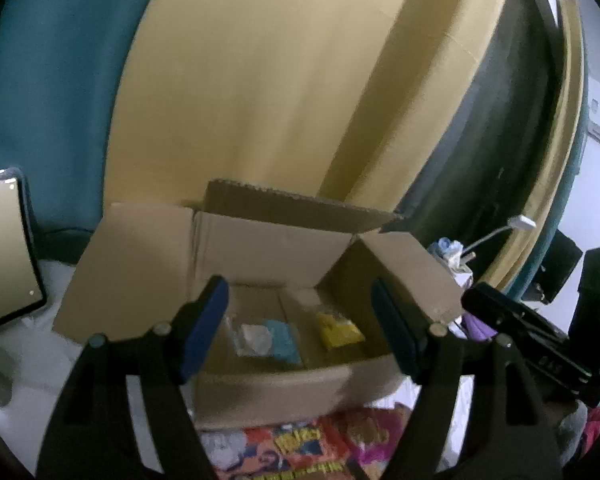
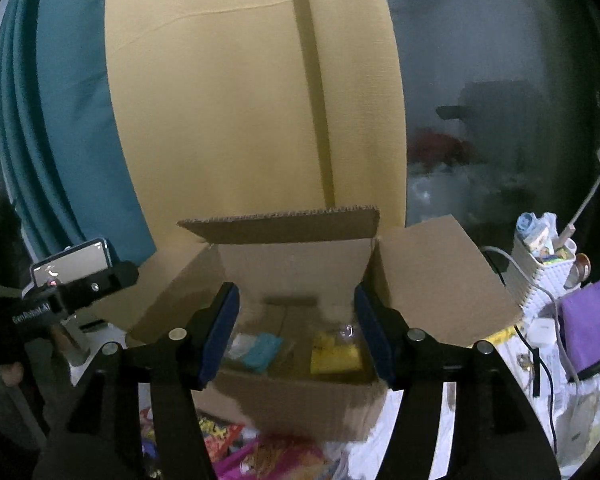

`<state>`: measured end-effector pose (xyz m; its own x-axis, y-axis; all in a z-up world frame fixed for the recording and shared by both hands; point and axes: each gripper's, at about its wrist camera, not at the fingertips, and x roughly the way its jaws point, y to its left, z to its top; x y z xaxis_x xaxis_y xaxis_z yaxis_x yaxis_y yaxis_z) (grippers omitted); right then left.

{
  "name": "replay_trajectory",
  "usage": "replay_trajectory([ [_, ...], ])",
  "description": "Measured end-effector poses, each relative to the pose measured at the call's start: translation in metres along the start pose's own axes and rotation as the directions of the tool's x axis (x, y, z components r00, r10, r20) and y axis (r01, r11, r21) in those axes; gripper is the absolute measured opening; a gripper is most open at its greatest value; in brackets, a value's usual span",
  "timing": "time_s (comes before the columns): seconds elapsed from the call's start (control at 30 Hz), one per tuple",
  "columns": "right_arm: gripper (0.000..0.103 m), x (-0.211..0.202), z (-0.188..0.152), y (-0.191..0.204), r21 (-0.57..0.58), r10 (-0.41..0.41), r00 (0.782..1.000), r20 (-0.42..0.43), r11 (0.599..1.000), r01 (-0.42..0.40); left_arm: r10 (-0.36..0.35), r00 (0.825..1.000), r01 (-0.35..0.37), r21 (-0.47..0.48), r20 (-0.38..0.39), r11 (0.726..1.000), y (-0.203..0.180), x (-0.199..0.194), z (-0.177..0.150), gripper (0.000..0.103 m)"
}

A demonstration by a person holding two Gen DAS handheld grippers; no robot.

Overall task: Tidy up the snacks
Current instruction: 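Lift both packets into the cardboard box and open both grippers, then move both tools back down to the snack pile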

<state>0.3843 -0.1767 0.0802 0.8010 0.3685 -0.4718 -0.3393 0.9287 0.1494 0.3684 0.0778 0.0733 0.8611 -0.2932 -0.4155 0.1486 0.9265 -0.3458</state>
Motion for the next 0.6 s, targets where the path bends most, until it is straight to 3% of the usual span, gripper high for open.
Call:
replay_trajectory([
  [0.37,0.064,-0.044,-0.034,0.006,0.004,-0.002,0.999,-0.032,1.000,0.002,0.001,0.999,-0.001,0.002,-0.036,1.000,-0.002,-0.038,-0.037,0.077],
  [0.6,0.065,-0.054,-0.055,0.014,-0.007,0.011,0.997,-0.078,1.000,-0.011,0.037,0.997,-0.035,0.032,-0.065,0.999,-0.004,-0.054,-0.065,0.077],
])
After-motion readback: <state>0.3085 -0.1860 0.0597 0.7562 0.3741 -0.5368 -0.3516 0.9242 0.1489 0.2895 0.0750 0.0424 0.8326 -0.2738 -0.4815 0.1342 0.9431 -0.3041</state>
